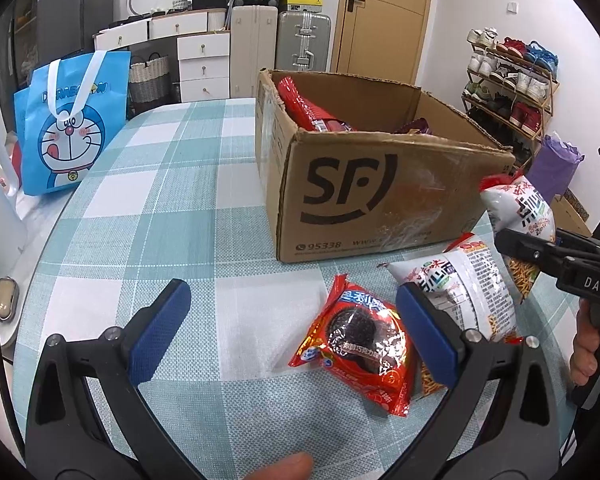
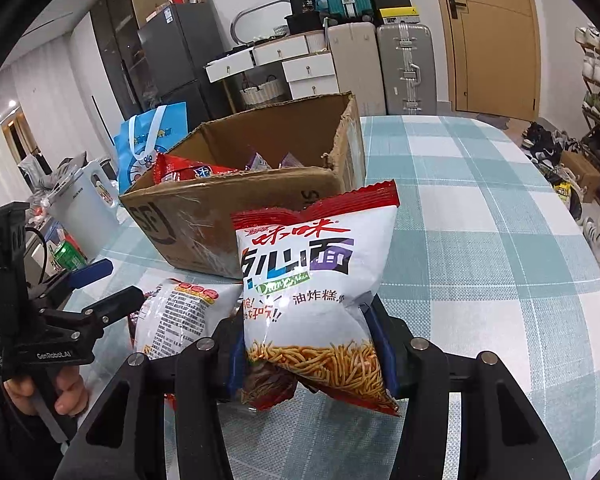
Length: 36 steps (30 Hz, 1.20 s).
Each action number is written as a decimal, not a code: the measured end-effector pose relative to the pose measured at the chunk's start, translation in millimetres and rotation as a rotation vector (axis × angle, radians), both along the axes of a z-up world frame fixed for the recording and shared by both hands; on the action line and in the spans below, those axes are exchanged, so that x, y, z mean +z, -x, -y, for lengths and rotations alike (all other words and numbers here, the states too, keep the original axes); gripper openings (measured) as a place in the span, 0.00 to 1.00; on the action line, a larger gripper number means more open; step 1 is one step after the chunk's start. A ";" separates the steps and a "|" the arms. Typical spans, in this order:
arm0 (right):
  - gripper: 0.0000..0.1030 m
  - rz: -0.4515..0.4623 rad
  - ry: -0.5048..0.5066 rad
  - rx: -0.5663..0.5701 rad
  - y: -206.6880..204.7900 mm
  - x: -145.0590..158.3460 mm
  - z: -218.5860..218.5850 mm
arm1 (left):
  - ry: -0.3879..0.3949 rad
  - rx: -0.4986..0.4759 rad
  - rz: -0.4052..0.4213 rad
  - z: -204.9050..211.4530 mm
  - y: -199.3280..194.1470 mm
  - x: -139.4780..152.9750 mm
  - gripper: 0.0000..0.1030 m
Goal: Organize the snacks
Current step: 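Lower the left tool onto the red Oreo pack and close it while the right tool holds the noodle bag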
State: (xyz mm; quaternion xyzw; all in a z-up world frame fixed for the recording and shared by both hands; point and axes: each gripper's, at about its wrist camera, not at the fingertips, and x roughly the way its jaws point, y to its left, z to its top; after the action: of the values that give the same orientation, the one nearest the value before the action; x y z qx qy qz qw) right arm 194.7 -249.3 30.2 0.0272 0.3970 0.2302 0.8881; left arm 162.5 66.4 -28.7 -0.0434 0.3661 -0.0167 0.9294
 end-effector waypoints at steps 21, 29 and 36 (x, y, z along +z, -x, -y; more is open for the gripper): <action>0.50 0.013 -0.033 0.015 2.6 5.1 3.2 | -0.011 -0.140 -0.071 24.0 -3.2 -10.5 0.99; 0.50 0.008 -0.032 0.015 2.2 5.2 1.4 | -0.053 -0.179 -0.137 37.6 -7.0 -22.2 0.99; 0.50 0.010 -0.032 0.017 2.5 5.3 1.1 | -0.059 -0.176 -0.205 39.5 -14.4 -31.2 0.90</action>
State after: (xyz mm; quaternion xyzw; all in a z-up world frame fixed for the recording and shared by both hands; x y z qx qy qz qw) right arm 192.2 -250.4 35.5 0.0369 0.3891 0.2440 0.8875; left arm 177.0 26.9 -60.0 0.0146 0.4620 -0.0828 0.8829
